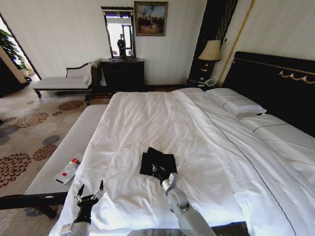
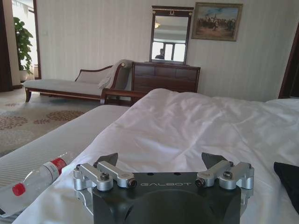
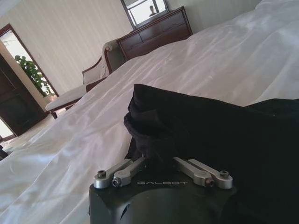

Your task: Fold the clothes on the bed.

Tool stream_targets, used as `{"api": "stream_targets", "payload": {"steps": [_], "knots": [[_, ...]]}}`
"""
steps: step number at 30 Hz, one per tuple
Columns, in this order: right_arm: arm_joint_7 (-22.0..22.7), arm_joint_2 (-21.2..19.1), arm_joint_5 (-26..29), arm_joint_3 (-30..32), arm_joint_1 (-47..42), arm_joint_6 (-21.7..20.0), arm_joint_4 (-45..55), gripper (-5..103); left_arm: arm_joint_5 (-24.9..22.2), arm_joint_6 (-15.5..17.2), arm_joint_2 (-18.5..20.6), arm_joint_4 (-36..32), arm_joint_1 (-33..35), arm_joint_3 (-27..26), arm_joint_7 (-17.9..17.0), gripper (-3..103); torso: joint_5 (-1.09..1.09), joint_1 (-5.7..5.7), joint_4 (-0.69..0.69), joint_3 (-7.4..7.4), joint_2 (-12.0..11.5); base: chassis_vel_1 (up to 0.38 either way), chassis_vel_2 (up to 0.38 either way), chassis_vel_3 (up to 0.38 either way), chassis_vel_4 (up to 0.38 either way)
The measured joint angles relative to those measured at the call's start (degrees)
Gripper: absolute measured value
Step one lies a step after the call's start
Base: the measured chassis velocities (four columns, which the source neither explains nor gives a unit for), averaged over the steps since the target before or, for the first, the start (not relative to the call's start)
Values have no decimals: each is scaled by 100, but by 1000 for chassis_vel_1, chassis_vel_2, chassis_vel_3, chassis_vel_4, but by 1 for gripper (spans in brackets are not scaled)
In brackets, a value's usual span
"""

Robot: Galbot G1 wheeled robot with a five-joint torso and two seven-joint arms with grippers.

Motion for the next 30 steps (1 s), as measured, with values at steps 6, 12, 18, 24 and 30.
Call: {"api": "stream_targets", "payload": {"steps": [6,12,18,24,30], "knots": [[-2,-8,-29,-48,-52,-88,65,10,0,0,0,0,0,0,0,100,0,0,0,0,0,0,0,0,0],[2,-54,-26,-100,-146,-197,313,37,0,0,0,0,0,0,0,100,0,0,0,0,0,0,0,0,0],[19,-94,-16,-136,-228,-251,574,53,0,0,0,0,0,0,0,100,0,0,0,0,0,0,0,0,0],[25,-209,-52,-127,-556,-262,1141,75,0,0,0,0,0,0,0,100,0,0,0,0,0,0,0,0,0],[162,-151,-15,211,-413,-110,1133,96,0,0,0,0,0,0,0,100,0,0,0,0,1,0,0,0,0]]}}
